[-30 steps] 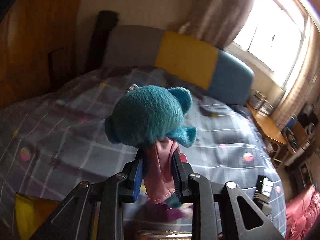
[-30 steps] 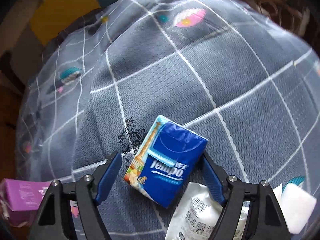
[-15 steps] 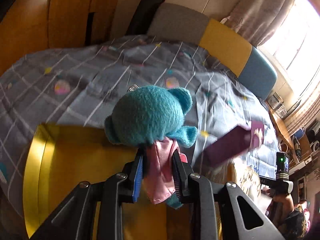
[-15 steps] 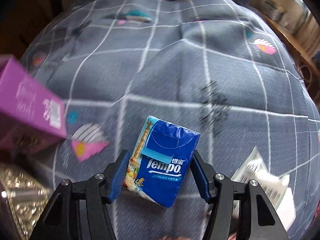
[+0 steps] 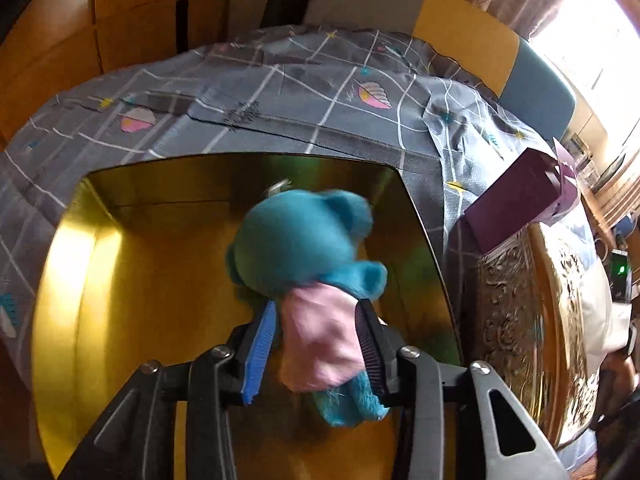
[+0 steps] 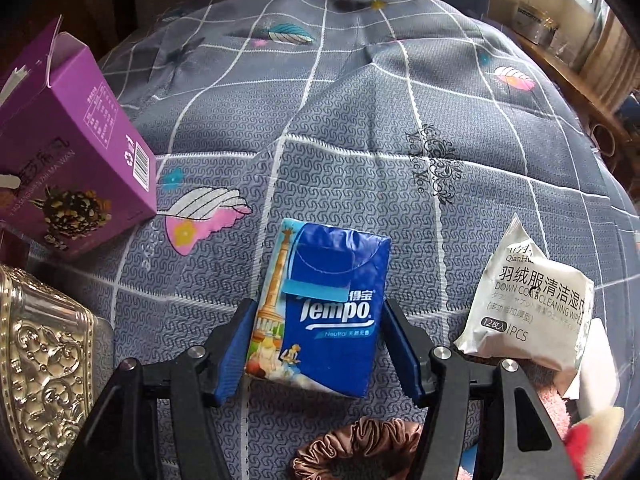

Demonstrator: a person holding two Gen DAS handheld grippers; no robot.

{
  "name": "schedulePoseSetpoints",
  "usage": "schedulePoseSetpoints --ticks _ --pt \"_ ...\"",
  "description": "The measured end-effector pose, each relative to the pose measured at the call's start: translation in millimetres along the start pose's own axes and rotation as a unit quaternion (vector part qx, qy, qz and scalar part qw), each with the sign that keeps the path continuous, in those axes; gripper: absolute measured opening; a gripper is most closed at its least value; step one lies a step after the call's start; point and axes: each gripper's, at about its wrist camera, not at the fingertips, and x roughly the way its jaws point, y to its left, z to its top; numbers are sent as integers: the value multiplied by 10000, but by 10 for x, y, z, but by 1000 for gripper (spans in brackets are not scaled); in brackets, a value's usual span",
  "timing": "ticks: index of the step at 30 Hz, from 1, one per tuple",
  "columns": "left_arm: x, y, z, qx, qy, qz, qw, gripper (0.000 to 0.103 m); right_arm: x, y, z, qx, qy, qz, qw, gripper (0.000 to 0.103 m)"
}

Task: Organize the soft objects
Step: 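Carry the teal bear into the gold tray while the right gripper grasps the Tempo pack, then release the bear in the tray with the left gripper while the right gripper carries the Tempo pack there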

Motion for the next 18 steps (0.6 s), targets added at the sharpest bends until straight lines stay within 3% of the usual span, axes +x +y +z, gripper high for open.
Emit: schedulePoseSetpoints --ticks 3,10,18 --pt "-150 5 -75 74 -198 55 9998 42 -1 -29 76 117 41 12 9999 54" --pt "-375 6 -215 109 -384 -65 9992 42 -158 -178 106 370 82 97 9992 53" --pt "-610 -84 -368 251 -602 -135 9978 42 -533 -148 241 149 -218 10 9997 53"
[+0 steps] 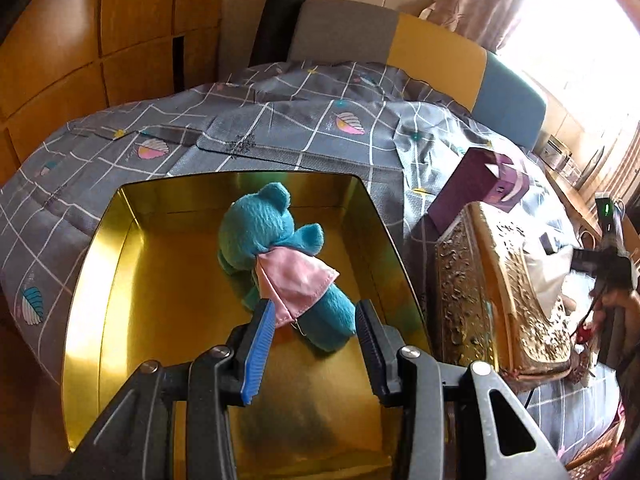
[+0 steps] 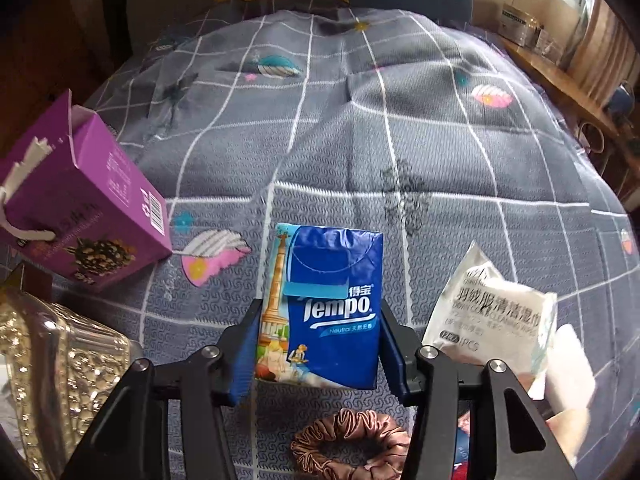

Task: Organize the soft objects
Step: 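Release the bear in the tray with the left gripper while the right gripper carries the Tempo pack there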

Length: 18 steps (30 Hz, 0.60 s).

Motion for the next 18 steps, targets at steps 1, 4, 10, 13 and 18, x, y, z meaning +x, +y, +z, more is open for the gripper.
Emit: schedulePoseSetpoints --ticks 1,4,10,13,18 --pt "-28 -11 -7 14 -23 3 10000 42 -56 25 51 -28 -53 1 10000 53" --pt "-107 -39 -23 45 -86 35 9999 42 -267 154 253 -102 -281 132 9995 53" --pt "-200 -61 -53 64 -153 21 9999 42 -795 606 555 -480 -860 697 9927 53" --pt "-218 -54 -76 76 -144 18 9999 42 -1049 940 601 -787 -1047 1073 9856 53" --pt "-234 -15 -108 77 -130 14 9999 42 -1356 1548 495 -1450 -1173 1709 9675 53"
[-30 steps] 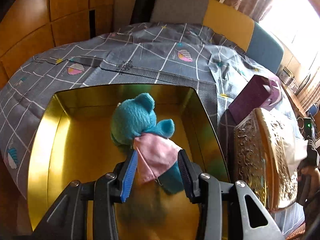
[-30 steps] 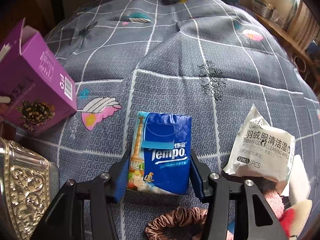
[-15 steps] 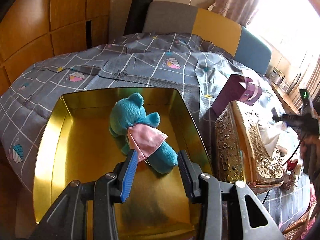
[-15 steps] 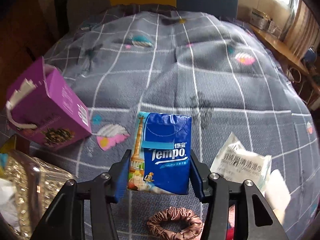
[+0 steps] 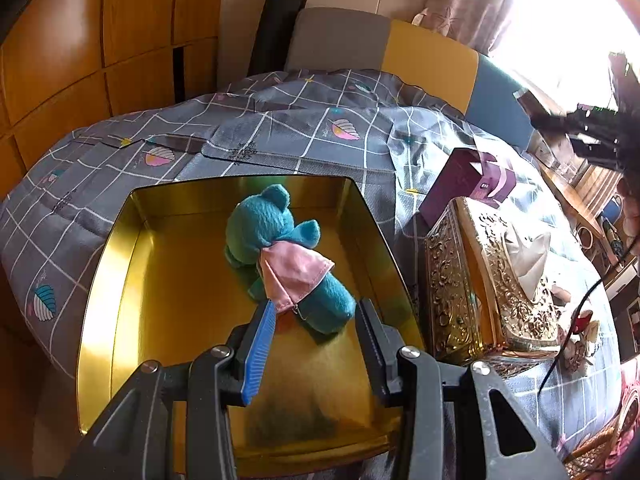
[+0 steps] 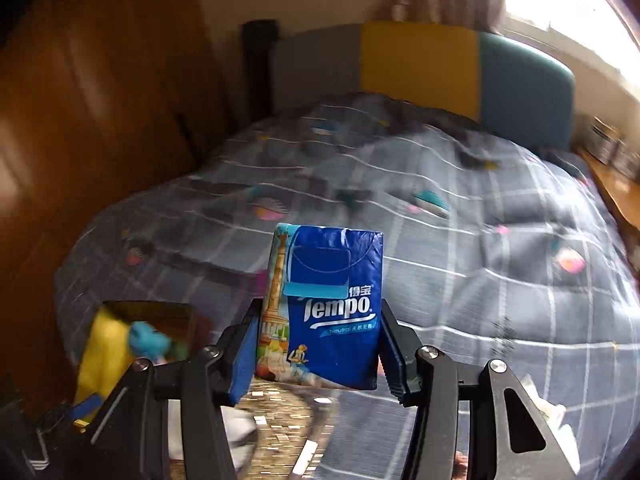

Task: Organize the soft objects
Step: 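Release the bear in the tray with the left gripper while the right gripper carries the Tempo pack there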

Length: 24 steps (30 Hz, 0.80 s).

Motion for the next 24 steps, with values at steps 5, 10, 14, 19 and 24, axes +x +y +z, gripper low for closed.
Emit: schedulePoseSetpoints --ticks 5,10,14,19,24 --pt "-8 52 -33 -11 10 39 10000 42 -59 591 -93 -555 37 655 9963 53" --pt "-14 134 -55 -112 20 47 9999 42 -85 1086 -299 -1100 170 1145 9872 53" --pt "-40 265 -62 -282 -12 65 9996 42 -43 1393 -528 -1494 319 1310 9795 53" --pt "-60 529 -83 -634 -16 238 9977 42 71 1637 -840 -1808 604 1423 9713 53" --pt "-74 774 -122 -987 -7 389 9944 42 282 1893 -1160 -2146 971 1448 9610 54"
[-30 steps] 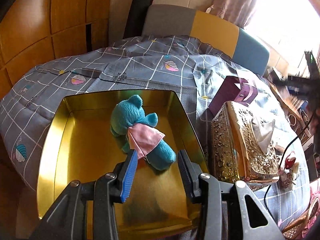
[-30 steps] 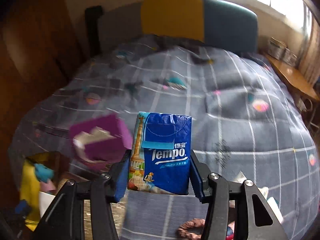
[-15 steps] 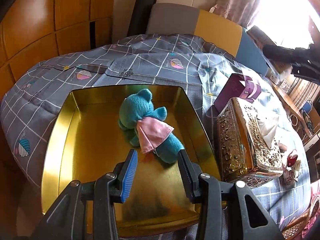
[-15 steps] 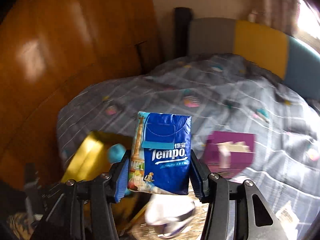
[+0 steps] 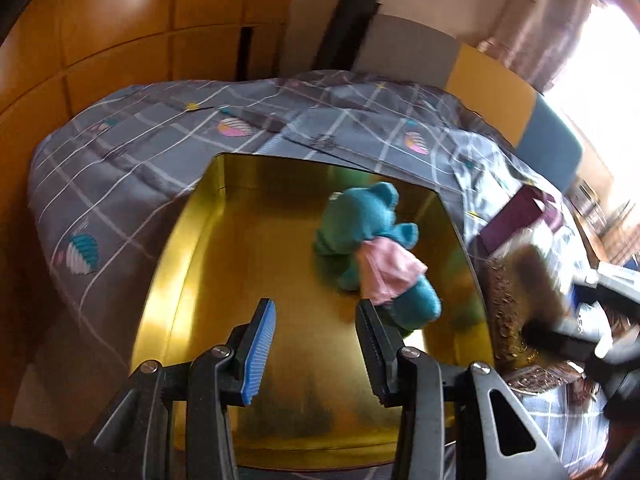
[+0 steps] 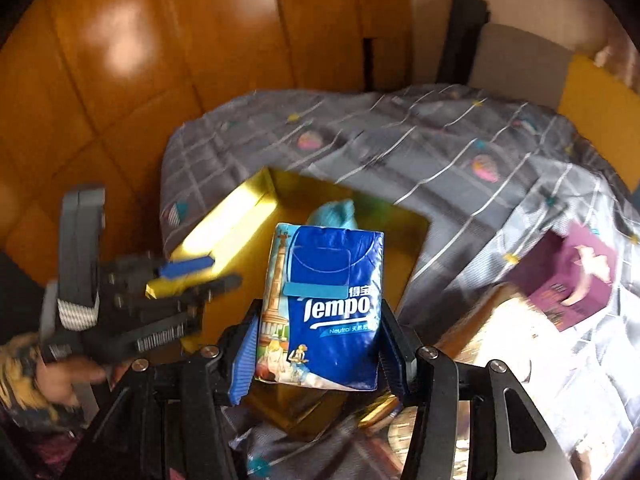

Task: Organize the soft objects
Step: 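Release the bear in the tray with the left gripper while the right gripper carries the Tempo pack there, then open the right gripper to drop the Tempo pack into the tray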

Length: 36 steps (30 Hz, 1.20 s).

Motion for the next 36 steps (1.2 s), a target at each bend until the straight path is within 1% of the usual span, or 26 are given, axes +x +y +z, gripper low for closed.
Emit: schedulePoseSetpoints --ticks 3,7,11,12,14,16,20,23,28,31,33,35,36 --pt "3 81 -6 -36 4 41 10000 42 204 150 -94 -137 223 -29 9997 54" --pt "12 116 -16 -80 10 21 10000 42 441 252 -203 -226 471 -145 9985 54" --pt "28 99 -38 -67 28 48 10000 42 597 300 -265 -297 539 -343 9975 55" --pt "26 92 -46 -86 34 37 10000 42 612 303 -275 -306 513 -365 9975 56" --pt "24 94 -50 -97 22 33 9999 42 639 307 -280 -290 453 -447 9976 68" --pt "7 86 -54 -49 -11 14 10000 42 639 300 -292 -243 400 -480 9977 72" --pt "-34 30 -60 87 -94 -4 9999 42 505 324 -323 -221 111 -546 9982 72" --pt "-68 -14 -65 120 -162 23 9998 42 372 349 -363 -228 -180 -744 9968 77" --pt "-131 -130 -85 343 -225 -12 9992 42 148 353 -427 -144 -572 -1095 9922 79" --pt "-153 -202 -103 463 -204 -83 9987 42 5 312 -465 -27 -791 -1287 9885 85" --pt "-171 -254 -117 543 -202 -112 9983 42 -94 276 -499 74 -940 -1401 9856 87" --pt "-196 -318 -136 672 -230 -105 9974 42 -188 237 -538 164 -1079 -1515 9824 96" --pt "-209 -348 -146 737 -253 -100 9969 42 -242 215 -562 209 -1169 -1557 9806 97"
